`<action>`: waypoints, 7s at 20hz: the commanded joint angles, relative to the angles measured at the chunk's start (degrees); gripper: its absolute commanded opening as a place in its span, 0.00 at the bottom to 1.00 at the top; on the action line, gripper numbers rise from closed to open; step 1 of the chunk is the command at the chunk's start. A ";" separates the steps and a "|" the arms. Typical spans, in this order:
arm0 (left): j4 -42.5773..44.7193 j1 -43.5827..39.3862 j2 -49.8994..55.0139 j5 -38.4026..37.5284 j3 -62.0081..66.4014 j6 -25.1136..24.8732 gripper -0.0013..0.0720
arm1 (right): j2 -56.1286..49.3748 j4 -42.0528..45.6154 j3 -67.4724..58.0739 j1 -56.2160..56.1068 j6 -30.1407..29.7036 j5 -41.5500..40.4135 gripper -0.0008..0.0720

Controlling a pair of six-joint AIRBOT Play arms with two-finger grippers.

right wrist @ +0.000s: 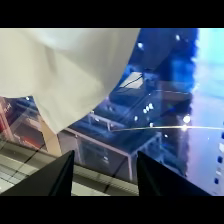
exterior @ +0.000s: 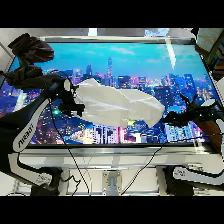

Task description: Fold the shirts.

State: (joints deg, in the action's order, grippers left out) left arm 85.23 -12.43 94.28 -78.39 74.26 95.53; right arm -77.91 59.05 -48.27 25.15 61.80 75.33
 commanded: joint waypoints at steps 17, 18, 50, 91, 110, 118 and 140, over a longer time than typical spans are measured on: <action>-30.45 9.92 2.03 10.95 -8.92 -9.81 0.29 | 0.61 -4.02 1.01 0.26 1.38 1.25 0.61; -31.67 9.92 2.03 12.17 -8.90 -9.81 0.23 | 0.61 -5.53 2.10 0.22 1.38 1.01 0.61; -75.08 9.94 -13.88 26.43 -8.72 -33.86 0.03 | 26.49 -25.92 12.20 -6.23 -2.71 -12.72 0.06; -46.58 24.30 -3.43 18.73 16.22 -18.58 0.81 | -17.77 19.34 -46.80 -9.73 12.66 -7.56 0.52; -23.02 25.29 -48.13 21.22 -53.94 -5.07 0.82 | 22.58 -13.70 14.27 21.55 -4.70 -5.25 0.54; -25.24 25.33 -42.23 28.65 -54.69 -5.38 0.81 | 24.44 -14.88 14.27 21.53 -4.72 -4.22 0.54; -35.98 25.33 -32.02 31.04 -54.55 -14.56 0.03 | 17.68 -0.74 19.93 15.34 8.22 -1.53 0.54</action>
State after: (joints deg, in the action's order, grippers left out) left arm 48.80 12.91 62.22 -45.58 19.64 81.78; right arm -57.84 58.41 -29.34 41.28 69.32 75.09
